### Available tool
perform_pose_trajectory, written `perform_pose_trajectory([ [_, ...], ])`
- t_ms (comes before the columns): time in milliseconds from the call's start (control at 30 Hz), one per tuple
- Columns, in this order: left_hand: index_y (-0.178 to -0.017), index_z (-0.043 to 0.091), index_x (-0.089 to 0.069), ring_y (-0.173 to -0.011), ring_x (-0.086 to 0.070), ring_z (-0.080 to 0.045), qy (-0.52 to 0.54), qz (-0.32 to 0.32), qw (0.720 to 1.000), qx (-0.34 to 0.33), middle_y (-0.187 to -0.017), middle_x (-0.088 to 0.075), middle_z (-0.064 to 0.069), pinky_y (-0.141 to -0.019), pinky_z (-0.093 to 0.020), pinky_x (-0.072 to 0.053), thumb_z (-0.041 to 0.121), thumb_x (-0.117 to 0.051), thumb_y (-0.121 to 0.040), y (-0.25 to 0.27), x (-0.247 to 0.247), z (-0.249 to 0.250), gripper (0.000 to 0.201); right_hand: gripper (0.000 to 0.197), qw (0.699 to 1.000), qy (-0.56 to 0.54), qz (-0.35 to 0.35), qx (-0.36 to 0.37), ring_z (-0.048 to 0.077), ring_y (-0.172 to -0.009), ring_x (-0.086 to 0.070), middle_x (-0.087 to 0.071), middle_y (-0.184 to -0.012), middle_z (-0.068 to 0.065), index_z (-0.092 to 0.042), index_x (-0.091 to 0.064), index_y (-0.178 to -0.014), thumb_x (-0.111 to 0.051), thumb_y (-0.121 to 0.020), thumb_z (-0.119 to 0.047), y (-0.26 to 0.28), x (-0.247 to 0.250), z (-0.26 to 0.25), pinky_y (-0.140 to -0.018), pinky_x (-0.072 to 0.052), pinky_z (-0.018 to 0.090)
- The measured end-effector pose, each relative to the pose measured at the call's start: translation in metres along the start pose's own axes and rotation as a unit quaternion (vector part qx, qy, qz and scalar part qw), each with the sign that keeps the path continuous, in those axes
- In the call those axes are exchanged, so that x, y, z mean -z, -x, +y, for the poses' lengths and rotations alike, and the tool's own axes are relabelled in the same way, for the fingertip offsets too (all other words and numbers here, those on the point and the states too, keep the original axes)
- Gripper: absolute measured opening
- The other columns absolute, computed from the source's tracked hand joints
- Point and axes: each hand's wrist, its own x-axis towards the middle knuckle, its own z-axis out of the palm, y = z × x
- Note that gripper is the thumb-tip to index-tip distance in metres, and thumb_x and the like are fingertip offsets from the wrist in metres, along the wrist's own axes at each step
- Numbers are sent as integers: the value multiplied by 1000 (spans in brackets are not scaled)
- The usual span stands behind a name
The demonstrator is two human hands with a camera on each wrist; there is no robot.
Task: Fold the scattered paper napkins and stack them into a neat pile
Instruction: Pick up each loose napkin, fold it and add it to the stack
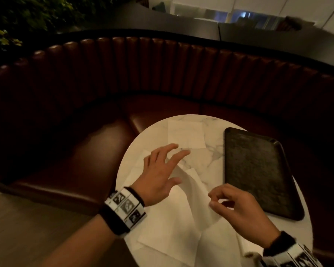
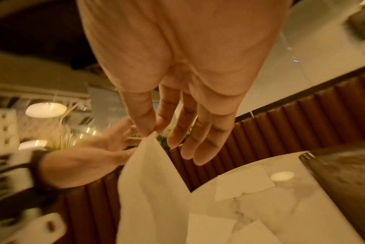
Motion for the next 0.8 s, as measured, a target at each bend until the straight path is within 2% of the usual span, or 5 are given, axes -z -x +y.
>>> perform_pose_trajectory([
  [100,-115,42,-54,-124,-34,-8,50,-97,993,-33,-131,-45,17,-107,-40,-25,39,-63,-87,-33,13,3,30,15,994,-101,-11,-39,8,-93,-67,-70,-98,-6,-17,-68,-72,-71,-81,-7,29,12,1,-80,-54,24],
  [233,-89,17,-69,-82,-58,-1,172,-168,970,-15,-85,-66,14,-81,-24,-48,21,-67,-87,-48,10,10,5,10,975,-178,27,-126,24,-89,-69,-74,-92,2,-5,-70,-73,-71,-76,4,55,23,15,-78,-55,26],
  [433,-92,20,-65,-78,-51,-2,50,-207,965,-152,-89,-64,8,-75,-20,-43,24,-60,-92,-41,11,63,6,41,993,74,87,-35,-10,-106,-53,-55,-115,-33,-43,-53,-119,-64,-81,-51,41,15,0,-91,-42,16],
  [600,-95,21,-64,-83,-54,-9,-10,-160,968,-194,-92,-63,6,-76,-26,-45,25,-57,-92,-37,30,83,7,38,990,61,121,50,5,-61,-59,-64,-63,-8,-21,-68,-80,-49,-90,-53,19,-3,-23,-57,-43,24],
  [800,-92,19,-66,-81,-55,-4,10,-138,974,-180,-90,-66,8,-76,-17,-43,24,-64,-90,-50,53,72,5,28,985,-73,153,-38,-15,-81,-64,-70,-86,-33,-37,-75,-91,-55,-82,-55,69,-12,-13,-73,-49,12],
])
